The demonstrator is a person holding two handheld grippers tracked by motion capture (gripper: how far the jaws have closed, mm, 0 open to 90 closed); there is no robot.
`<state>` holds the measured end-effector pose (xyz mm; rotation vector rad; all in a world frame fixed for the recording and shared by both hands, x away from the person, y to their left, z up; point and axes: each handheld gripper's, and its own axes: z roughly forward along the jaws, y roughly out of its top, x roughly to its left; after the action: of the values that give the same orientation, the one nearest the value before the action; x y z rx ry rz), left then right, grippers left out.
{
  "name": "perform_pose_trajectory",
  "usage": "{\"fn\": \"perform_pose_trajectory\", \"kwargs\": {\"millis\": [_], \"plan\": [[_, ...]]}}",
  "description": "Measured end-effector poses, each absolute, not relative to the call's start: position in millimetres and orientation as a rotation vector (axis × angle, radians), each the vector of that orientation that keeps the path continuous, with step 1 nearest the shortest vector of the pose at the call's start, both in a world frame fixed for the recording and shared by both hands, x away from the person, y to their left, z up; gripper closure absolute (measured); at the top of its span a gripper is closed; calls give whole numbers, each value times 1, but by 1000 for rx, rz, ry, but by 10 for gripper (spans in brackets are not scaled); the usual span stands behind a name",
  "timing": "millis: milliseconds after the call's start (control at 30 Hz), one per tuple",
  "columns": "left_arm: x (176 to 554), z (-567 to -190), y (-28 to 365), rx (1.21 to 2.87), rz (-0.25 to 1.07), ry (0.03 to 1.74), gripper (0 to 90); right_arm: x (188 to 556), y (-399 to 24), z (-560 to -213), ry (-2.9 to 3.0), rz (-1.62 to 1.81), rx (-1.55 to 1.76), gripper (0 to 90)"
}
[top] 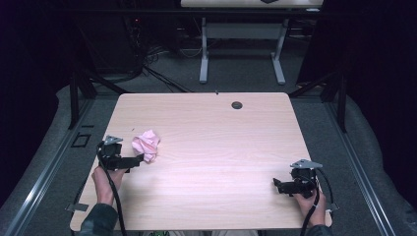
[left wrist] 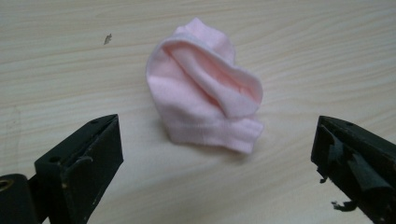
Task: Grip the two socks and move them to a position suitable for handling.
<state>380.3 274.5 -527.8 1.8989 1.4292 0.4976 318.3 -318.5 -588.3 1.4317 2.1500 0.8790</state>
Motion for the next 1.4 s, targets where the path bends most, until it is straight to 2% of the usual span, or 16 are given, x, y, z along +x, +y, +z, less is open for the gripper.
{"fn": "perform_pose_trajectory", "kwargs": {"millis": [133, 400, 667, 900, 1367, 1400], "plan": [[399, -532, 271, 1896, 458, 1477, 69, 318, -319, -588, 2155, 866, 1431, 0], [416, -548, 265, 1889, 424, 1562, 255, 318, -319, -588, 2153, 871, 1432, 2], [419, -554, 261, 1920, 401, 1578, 577, 319, -319, -588, 2151, 870, 1435, 2], [417, -556, 259, 1927, 408, 1564, 893, 319, -319, -588, 2145, 875, 1436, 2], [407, -543, 262, 1898, 449, 1481, 898, 319, -319, -588, 2141, 874, 1440, 3], [409, -541, 262, 1883, 438, 1493, 866, 319, -319, -588, 2141, 874, 1440, 3]]}}
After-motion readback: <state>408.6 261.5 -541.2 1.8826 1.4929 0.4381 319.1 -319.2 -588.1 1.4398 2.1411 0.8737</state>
